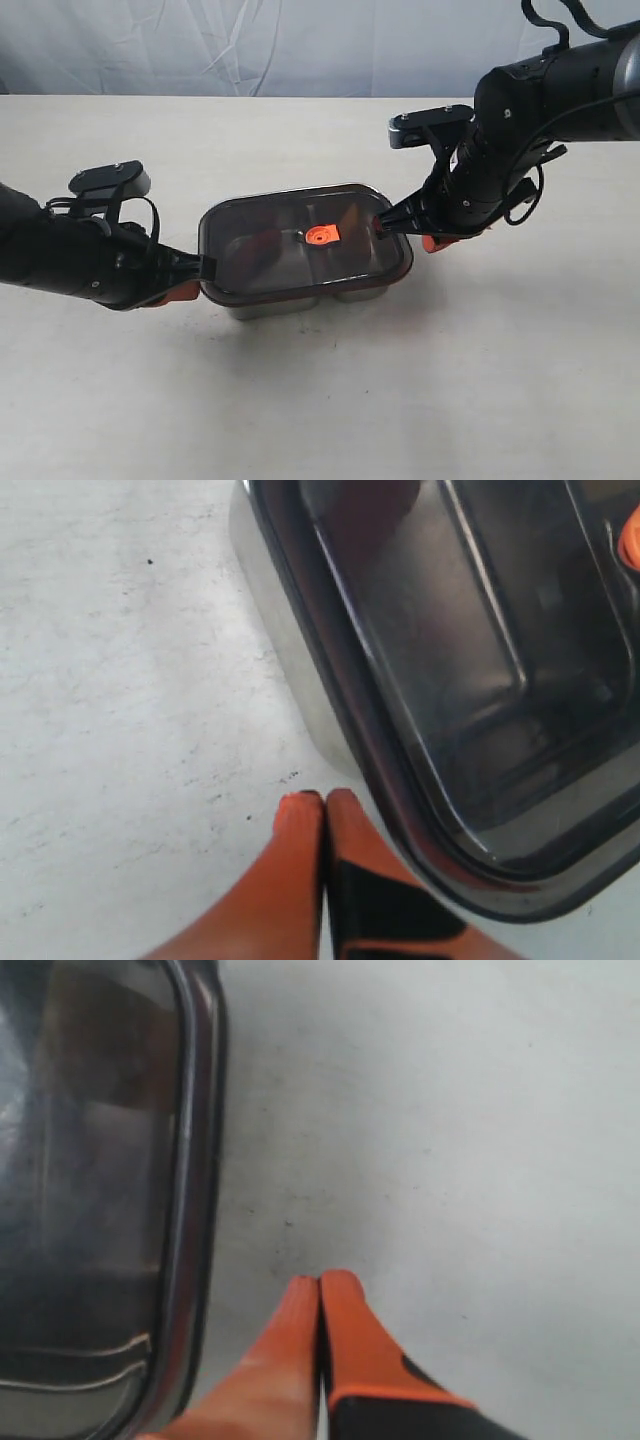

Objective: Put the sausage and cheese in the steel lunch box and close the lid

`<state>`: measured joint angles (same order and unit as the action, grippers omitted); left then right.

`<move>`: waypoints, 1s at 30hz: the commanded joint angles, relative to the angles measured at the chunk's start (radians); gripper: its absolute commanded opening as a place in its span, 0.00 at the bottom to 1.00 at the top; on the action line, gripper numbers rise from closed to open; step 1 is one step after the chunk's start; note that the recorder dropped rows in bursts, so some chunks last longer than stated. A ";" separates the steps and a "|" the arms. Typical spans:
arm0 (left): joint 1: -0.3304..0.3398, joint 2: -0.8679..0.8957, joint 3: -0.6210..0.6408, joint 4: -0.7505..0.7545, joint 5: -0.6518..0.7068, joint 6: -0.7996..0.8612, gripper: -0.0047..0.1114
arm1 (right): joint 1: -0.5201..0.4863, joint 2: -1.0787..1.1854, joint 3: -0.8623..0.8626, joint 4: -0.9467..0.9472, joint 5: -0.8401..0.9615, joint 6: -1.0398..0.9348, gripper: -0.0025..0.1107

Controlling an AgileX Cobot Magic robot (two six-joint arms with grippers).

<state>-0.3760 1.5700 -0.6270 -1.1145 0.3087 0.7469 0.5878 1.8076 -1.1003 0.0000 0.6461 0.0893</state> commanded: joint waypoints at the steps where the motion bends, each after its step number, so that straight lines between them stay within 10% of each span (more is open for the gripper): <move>1: -0.005 0.001 -0.003 0.014 0.007 -0.011 0.04 | -0.006 0.000 -0.005 0.035 -0.041 -0.033 0.02; 30: -0.005 0.001 -0.003 0.015 0.009 -0.011 0.04 | -0.006 0.000 -0.005 0.138 -0.097 -0.121 0.02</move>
<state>-0.3760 1.5700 -0.6270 -1.1003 0.3124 0.7398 0.5878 1.8076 -1.1003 0.1304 0.5739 -0.0220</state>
